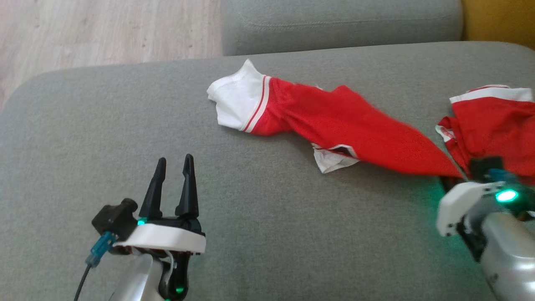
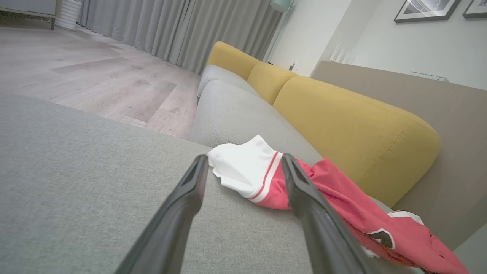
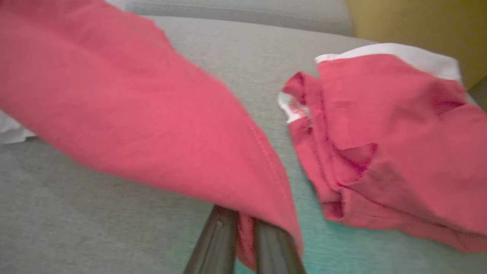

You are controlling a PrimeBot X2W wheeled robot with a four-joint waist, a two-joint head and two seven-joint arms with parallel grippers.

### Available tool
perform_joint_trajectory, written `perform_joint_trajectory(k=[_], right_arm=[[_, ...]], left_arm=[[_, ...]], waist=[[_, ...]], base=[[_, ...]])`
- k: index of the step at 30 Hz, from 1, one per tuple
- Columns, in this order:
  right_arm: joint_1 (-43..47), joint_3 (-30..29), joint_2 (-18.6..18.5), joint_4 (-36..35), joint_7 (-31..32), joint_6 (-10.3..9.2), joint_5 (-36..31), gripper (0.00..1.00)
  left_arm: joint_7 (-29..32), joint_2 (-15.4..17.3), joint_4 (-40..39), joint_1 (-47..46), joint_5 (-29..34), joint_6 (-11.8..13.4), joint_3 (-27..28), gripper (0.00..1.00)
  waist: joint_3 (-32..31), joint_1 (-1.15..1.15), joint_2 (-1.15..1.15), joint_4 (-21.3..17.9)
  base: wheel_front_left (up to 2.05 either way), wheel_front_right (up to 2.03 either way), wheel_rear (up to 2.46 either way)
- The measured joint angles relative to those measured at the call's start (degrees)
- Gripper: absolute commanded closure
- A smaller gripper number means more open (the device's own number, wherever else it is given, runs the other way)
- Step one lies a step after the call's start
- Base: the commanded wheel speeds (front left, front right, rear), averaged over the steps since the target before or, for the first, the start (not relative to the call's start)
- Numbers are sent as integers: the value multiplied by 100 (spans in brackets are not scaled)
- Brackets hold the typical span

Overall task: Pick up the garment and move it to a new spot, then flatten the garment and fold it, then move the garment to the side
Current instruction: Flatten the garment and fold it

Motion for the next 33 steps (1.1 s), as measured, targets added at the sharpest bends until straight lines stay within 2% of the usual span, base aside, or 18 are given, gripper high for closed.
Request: perform_joint_trajectory(k=[5,9,10,11,14,15,16,17,20,23,25,28,33], right_arm=[[177,-927,-69,58,-57,0,-412,100],[382,-1663,110,64,-113,0,-831,100],[436,-1873,174,8,-191,0,-987,20],[470,-2084,267,-66,-241,0,-1098,0],[586,-2481,653,-512,-459,0,-1392,0],[586,-2481,653,-512,-459,0,-1392,0],[677,-2579,968,-960,-595,0,-1551,0],[677,-2579,968,-960,-595,0,-1551,0],[908,-2446,1327,-1741,-713,0,-1588,0],[1268,-2092,1413,-2485,-772,0,-1349,0],[1681,-1642,1415,-3085,-813,0,-1103,0],[2010,-1313,1456,-3374,-814,0,-983,0],[2127,-1132,1475,-3598,-740,0,-906,0]], left_arm=[[0,0,-5,4,3,0,-11,0],[0,0,-7,10,3,0,-15,0],[0,0,-7,14,3,0,-16,0],[0,0,-7,25,3,0,-16,0],[0,0,-10,68,3,0,-18,0],[0,0,-10,68,3,0,-18,0],[0,1,-11,77,3,0,-15,0],[0,1,-11,77,3,0,-15,0],[0,1,-16,77,3,0,-15,0],[0,1,-34,76,9,0,-16,0],[0,0,-48,75,9,0,-32,0],[0,0,-49,75,9,0,-69,0],[0,0,-51,74,9,0,-167,0]], waist=[[-54,0,0,-65],[-65,0,0,-43],[-63,0,0,-36],[-61,0,0,-28],[-52,0,0,-19],[-52,0,0,-19],[-46,0,0,-25],[-46,0,0,-25],[-32,0,0,-33],[-27,0,0,-35],[-24,0,0,-26],[-21,0,0,7],[3,0,0,95]], base=[[0,0,0],[0,0,0],[0,0,0],[0,0,0],[0,0,0],[0,0,0],[0,0,0],[0,0,0],[0,0,0],[0,0,0],[0,0,0],[0,0,0],[0,0,0]])
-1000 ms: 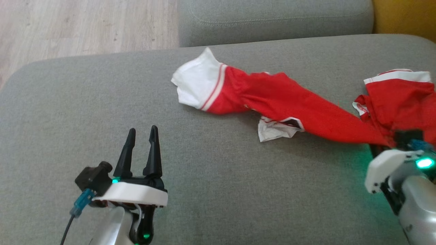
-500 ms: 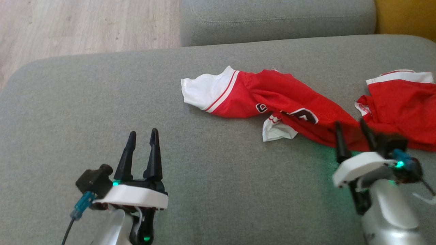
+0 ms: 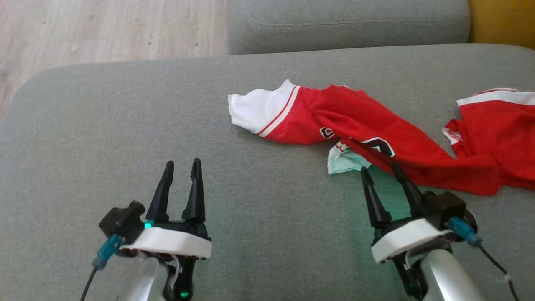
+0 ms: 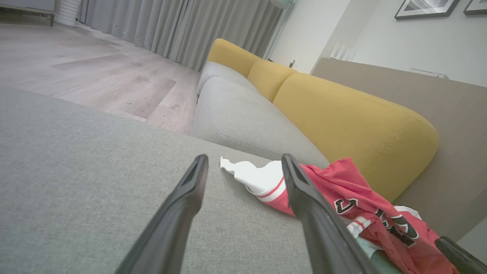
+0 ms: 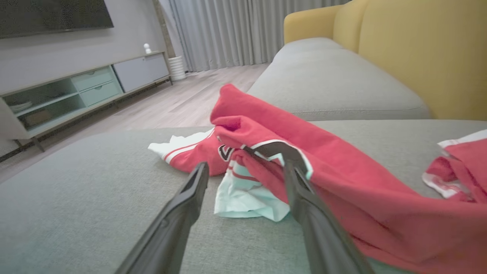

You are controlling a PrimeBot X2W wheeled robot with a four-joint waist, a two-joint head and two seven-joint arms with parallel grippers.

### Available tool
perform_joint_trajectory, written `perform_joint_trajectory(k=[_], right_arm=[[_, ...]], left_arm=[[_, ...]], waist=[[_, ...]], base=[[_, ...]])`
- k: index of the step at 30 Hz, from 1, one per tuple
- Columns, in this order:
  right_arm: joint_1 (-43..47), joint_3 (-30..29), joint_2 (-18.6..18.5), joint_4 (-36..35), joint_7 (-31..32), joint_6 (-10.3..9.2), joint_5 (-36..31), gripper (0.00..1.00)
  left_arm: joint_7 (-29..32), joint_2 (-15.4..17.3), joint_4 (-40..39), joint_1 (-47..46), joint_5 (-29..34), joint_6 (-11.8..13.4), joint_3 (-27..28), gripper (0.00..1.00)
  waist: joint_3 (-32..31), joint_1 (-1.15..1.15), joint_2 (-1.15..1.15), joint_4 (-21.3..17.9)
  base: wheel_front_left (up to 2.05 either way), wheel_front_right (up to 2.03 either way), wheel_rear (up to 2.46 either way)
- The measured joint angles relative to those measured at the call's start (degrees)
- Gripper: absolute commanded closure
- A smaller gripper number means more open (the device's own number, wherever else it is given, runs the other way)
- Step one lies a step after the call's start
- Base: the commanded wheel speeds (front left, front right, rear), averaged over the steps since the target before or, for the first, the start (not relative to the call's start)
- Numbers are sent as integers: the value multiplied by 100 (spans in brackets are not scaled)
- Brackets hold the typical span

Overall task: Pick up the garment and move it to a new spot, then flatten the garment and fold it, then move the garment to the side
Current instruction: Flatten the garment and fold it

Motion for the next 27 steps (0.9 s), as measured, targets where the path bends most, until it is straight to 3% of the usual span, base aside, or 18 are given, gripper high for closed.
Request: perform_joint_trajectory(k=[7,13,23,25,27], right_arm=[[-121,205,1,141,579,0,-10,0],[-716,192,-2,869,1109,0,123,0],[-1591,-196,-27,2074,1255,0,-16,0],[-1701,-131,-33,2205,1259,0,92,100],[-1829,48,-69,2295,1283,0,210,100]], left_arm=[[0,0,1,-12,-7,0,-45,0],[0,0,1,-144,-124,0,-208,0],[0,-9,16,-320,-361,0,-444,0],[0,-9,20,-363,-361,0,-445,0],[0,-9,22,-382,-361,0,-455,0]], waist=[[133,0,0,183],[332,0,0,419],[645,1,0,879],[680,1,0,936],[691,1,0,977]], base=[[0,0,0],[0,0,0],[0,0,0],[0,0,0],[0,0,0]])
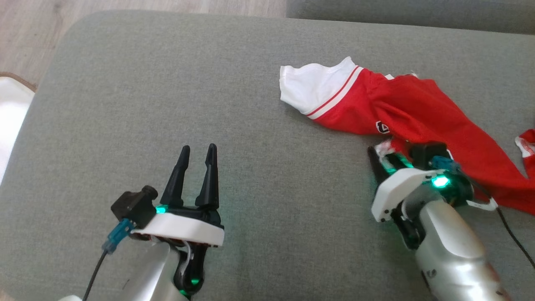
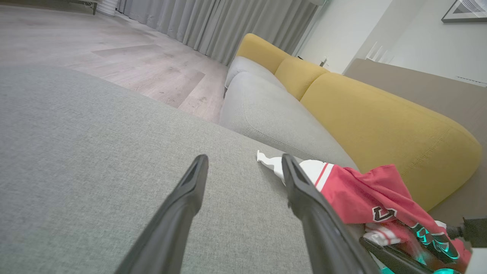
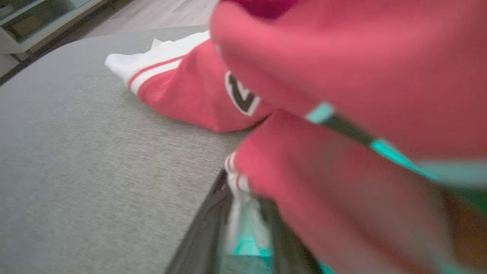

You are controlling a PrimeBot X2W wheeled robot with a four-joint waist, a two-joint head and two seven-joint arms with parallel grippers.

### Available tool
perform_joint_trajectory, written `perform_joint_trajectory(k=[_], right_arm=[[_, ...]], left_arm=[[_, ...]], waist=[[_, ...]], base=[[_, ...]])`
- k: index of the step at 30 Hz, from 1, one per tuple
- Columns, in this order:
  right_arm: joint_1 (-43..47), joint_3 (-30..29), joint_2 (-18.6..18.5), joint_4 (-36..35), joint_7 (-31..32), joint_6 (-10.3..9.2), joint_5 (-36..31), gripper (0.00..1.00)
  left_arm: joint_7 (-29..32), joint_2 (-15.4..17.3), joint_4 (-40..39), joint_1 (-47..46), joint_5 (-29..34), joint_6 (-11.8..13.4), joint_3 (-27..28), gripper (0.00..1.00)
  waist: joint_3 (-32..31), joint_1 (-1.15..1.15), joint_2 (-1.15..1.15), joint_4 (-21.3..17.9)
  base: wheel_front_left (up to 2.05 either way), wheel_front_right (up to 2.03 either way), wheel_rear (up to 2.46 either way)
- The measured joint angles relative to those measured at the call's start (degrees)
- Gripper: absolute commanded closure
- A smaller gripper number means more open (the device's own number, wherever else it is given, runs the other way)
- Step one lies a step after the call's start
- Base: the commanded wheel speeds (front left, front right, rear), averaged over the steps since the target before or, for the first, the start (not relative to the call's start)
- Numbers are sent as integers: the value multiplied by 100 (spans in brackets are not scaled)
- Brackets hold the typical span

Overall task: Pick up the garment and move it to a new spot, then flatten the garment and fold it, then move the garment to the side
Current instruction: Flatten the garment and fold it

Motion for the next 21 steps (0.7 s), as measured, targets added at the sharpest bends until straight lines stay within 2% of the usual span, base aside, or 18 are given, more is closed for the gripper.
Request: perform_joint_trajectory(k=[5,12,17,21], right_arm=[[-59,798,-12,-113,-11,0,812,100],[-204,2107,-18,-1167,-179,0,2197,100],[-633,2543,-24,-1720,-599,0,2776,100],[-804,2875,-27,-1851,-701,0,3081,100]], left_arm=[[0,0,40,1,0,0,0,0],[0,0,55,57,5,0,77,0],[0,0,35,222,102,0,224,0],[0,1,20,321,189,0,294,0]], waist=[[-120,0,0,19],[-458,-1,0,12],[-701,-2,0,86],[-790,-1,0,179]], base=[[0,0,0],[0,0,0],[0,0,0],[0,0,0]])
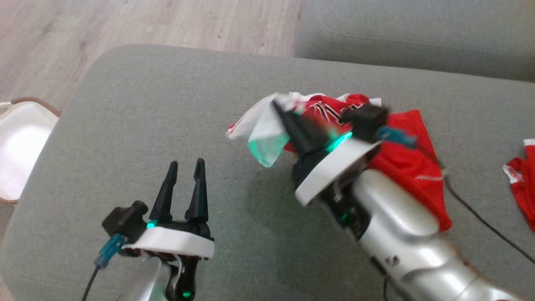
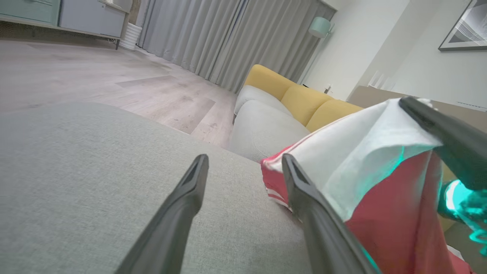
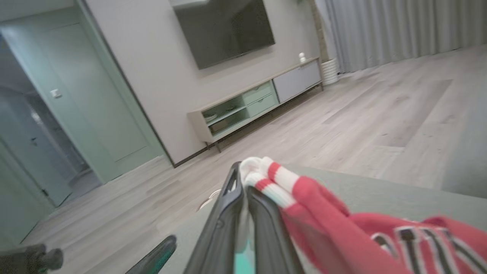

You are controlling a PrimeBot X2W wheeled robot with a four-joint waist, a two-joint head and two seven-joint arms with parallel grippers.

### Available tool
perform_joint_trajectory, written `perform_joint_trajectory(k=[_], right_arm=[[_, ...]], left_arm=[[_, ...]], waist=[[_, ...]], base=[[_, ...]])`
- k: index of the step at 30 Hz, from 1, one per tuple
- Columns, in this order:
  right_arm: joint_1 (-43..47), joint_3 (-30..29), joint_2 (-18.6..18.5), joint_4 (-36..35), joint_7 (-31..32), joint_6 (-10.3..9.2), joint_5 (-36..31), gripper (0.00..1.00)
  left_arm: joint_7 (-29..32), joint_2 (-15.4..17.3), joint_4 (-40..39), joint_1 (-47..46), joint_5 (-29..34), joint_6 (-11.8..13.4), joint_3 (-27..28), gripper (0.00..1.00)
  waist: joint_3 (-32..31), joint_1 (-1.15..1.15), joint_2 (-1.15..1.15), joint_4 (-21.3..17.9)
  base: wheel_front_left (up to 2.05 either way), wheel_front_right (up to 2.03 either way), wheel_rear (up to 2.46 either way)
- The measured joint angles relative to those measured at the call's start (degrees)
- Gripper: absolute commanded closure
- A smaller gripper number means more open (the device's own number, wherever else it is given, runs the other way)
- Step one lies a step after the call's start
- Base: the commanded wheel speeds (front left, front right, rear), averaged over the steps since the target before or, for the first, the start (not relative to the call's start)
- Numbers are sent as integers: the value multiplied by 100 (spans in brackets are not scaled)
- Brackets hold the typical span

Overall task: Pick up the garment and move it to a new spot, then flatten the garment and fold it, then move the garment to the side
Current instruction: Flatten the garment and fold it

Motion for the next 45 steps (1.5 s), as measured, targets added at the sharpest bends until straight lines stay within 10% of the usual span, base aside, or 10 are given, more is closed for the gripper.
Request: perform_joint_trajectory(k=[6,7,8,19,34,38,45], right_arm=[[87,1251,-1,20,73,0,424,100],[156,1477,-1,33,175,0,539,76],[229,1707,3,123,309,0,573,0],[433,1916,4,714,420,0,283,0],[837,-1356,-742,794,-405,0,-1388,0],[1714,-2748,-516,430,-555,0,-2268,0],[2377,-3468,-12,-311,-537,0,-2915,0]], left_arm=[[0,26,-77,67,124,0,236,0],[0,25,-100,67,125,0,280,0],[0,29,-120,68,133,0,324,0],[0,37,-172,213,269,0,541,0],[-9,32,-280,315,286,0,814,0],[-9,26,-326,318,286,0,817,0],[-9,31,-354,311,287,0,734,0]], waist=[[-85,0,0,117],[-93,0,0,121],[-99,0,0,115],[-185,0,0,-221],[-350,0,0,-1101],[-322,0,0,-1253],[-161,0,0,-1341]], base=[[0,0,0],[0,0,0],[0,0,0],[0,0,0],[0,0,0],[0,0,0],[0,0,0]])
